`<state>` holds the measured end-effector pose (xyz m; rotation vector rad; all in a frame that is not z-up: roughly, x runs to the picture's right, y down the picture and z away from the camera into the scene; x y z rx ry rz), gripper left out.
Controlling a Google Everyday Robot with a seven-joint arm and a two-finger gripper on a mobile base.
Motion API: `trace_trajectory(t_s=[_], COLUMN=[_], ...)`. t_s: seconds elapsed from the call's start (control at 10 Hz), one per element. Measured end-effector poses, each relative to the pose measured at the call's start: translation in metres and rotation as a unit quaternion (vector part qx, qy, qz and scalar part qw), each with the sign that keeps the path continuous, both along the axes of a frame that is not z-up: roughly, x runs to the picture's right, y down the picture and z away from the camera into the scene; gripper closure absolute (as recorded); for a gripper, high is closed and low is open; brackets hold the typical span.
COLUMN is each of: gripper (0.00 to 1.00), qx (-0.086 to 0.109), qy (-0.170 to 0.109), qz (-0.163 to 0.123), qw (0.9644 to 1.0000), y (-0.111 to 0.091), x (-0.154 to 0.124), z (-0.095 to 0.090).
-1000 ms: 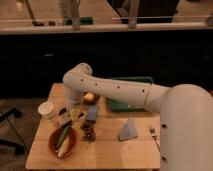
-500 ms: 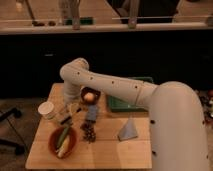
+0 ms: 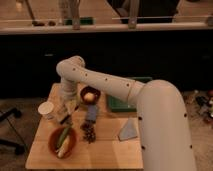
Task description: Place eraser in metal cup
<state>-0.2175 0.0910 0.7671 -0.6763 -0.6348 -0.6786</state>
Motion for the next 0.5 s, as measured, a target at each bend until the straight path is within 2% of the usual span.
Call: trace_trajectory(t_s=[0.3,0.5], gripper=[0.97,0.97], qx=[-0.008,-0.011], qy=[-0.021,-0.027], qz=[-0.038,-0.045], qw=[0.9990,0.9986], y=[0.001,-0.002], x=[-0.009,-0.016], z=[0.005,0.012])
